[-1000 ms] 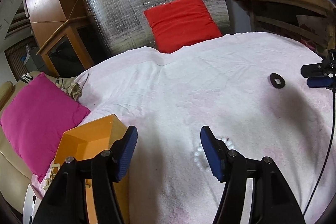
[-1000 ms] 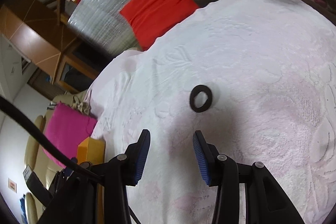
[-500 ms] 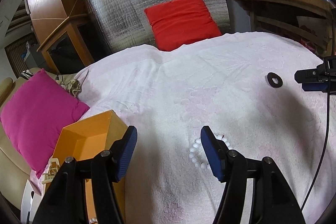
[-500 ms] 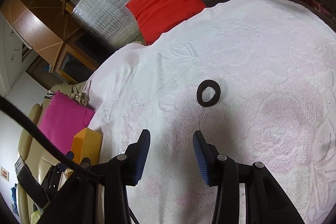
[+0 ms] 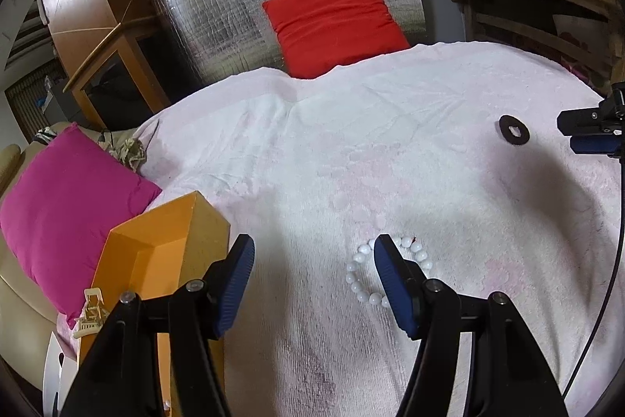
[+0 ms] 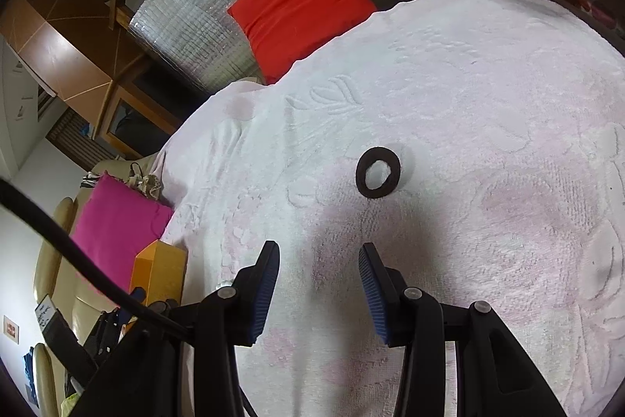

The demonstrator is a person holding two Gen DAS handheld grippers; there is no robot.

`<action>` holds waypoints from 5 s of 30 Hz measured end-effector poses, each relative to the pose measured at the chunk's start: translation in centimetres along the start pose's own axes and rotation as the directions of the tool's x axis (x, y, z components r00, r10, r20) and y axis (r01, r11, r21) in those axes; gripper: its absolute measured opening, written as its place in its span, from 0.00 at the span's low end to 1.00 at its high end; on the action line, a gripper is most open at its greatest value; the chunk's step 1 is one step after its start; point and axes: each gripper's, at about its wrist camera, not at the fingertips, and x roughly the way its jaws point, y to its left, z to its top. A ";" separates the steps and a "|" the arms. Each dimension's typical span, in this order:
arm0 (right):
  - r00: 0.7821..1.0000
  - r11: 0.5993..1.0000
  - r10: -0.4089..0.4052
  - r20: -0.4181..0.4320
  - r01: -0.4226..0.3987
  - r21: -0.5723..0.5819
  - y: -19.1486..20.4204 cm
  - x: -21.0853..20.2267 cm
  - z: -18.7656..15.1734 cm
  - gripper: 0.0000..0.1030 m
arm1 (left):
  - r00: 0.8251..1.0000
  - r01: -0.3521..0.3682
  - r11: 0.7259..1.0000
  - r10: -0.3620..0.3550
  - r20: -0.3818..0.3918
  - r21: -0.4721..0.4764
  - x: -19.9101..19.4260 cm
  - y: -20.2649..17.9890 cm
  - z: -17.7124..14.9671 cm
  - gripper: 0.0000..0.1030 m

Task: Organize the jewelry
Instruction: 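Move both tools back to the bed toward the white bracelet and black hair tie, then grasp the black hair tie with the right tool while the left tool grasps the white bead bracelet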

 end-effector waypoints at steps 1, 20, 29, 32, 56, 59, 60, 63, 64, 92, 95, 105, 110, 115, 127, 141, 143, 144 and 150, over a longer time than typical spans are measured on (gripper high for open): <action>1.000 1.000 0.001 -0.002 -0.001 0.002 0.0 0.0 0.0 0.44 | 1.000 0.000 1.000 0.000 -0.003 -0.001 0.1 0.0 0.0 0.63; 1.000 0.999 -0.006 -0.006 0.006 0.039 -1.3 -0.2 0.3 0.44 | 0.985 0.113 0.989 -0.124 -0.123 -0.097 2.3 3.0 -2.0 0.66; 1.000 0.999 -0.020 0.002 0.020 0.048 -2.2 -0.5 0.5 0.44 | 0.973 0.166 0.982 -0.177 -0.150 -0.086 2.6 1.6 -2.1 0.66; 1.000 0.999 -0.018 0.002 0.018 0.048 -2.3 -0.6 0.5 0.44 | 0.965 0.184 0.976 -0.201 -0.168 -0.113 3.2 1.5 -2.0 0.66; 0.997 0.998 -0.053 0.063 0.050 0.043 -3.1 0.7 3.2 0.44 | 0.947 0.222 0.958 -0.256 -0.194 -0.181 4.3 1.3 -1.9 0.66; 0.996 0.997 -0.069 0.054 0.067 0.036 -3.3 2.2 4.2 0.44 | 0.944 0.230 0.957 -0.264 -0.198 -0.177 4.4 1.3 -1.9 0.66; 0.995 0.996 -0.085 0.052 0.084 0.027 -3.3 2.8 4.5 0.44 | 0.943 0.235 0.957 -0.268 -0.199 -0.172 4.3 1.2 -1.9 0.66; 0.990 0.991 -0.135 0.031 0.135 0.010 -3.6 5.1 5.2 0.44 | 0.943 0.241 0.958 -0.269 -0.195 -0.153 4.2 1.1 -1.9 0.66; 0.989 0.989 -0.145 0.026 0.145 0.009 -3.6 5.6 5.4 0.43 | 0.943 0.243 0.958 -0.269 -0.194 -0.151 4.1 1.1 -1.9 0.66; 0.967 0.971 -0.211 -0.140 0.192 -0.140 0.2 2.8 -1.1 0.10 | 0.891 0.405 0.906 -0.422 -0.168 -0.123 2.9 -1.0 -1.9 0.46; 0.963 0.971 -0.217 -0.159 0.197 -0.132 -0.1 3.6 -1.1 0.10 | 0.889 0.409 0.907 -0.422 -0.178 -0.103 3.4 -1.5 -1.7 0.34; 0.956 0.974 -0.216 -0.198 0.197 -0.110 -1.2 5.3 -0.6 0.11 | 0.888 0.398 0.915 -0.401 -0.226 -0.061 5.4 -3.5 -1.6 0.34; 0.959 0.978 -0.199 -0.199 0.182 -0.104 -1.5 5.2 -0.6 0.11 | 0.874 0.426 0.901 -0.432 -0.221 -0.080 5.5 -3.9 -1.4 0.14; 0.962 0.981 -0.185 -0.200 0.167 -0.103 -1.8 5.2 -0.7 0.12 | 0.868 0.441 0.892 -0.452 -0.207 -0.095 5.2 -4.1 -1.2 0.09; 0.962 0.980 -0.186 -0.200 0.167 -0.111 -1.7 5.1 -0.7 0.12 | 0.867 0.449 0.893 -0.446 -0.222 -0.039 4.7 -4.9 -1.1 0.12; 0.964 0.982 -0.178 -0.198 0.160 -0.101 -1.6 5.2 -0.5 0.14 | 0.883 0.435 0.900 -0.425 -0.200 0.008 4.5 -5.7 -1.2 0.10; 0.963 0.978 -0.190 -0.190 0.168 -0.126 -1.3 5.2 -0.6 0.14 | 0.874 0.450 0.893 -0.443 -0.197 -0.011 4.5 -5.5 -1.1 0.09; 0.963 0.976 -0.196 -0.188 0.172 -0.134 -1.2 5.3 -0.7 0.14 | 0.869 0.459 0.888 -0.455 -0.195 -0.027 4.4 -5.2 -1.1 0.09; 0.963 0.976 -0.194 -0.187 0.172 -0.130 -1.3 5.3 -0.7 0.14 | 0.855 0.497 0.864 -0.503 -0.124 -0.079 2.6 -4.0 -0.3 0.09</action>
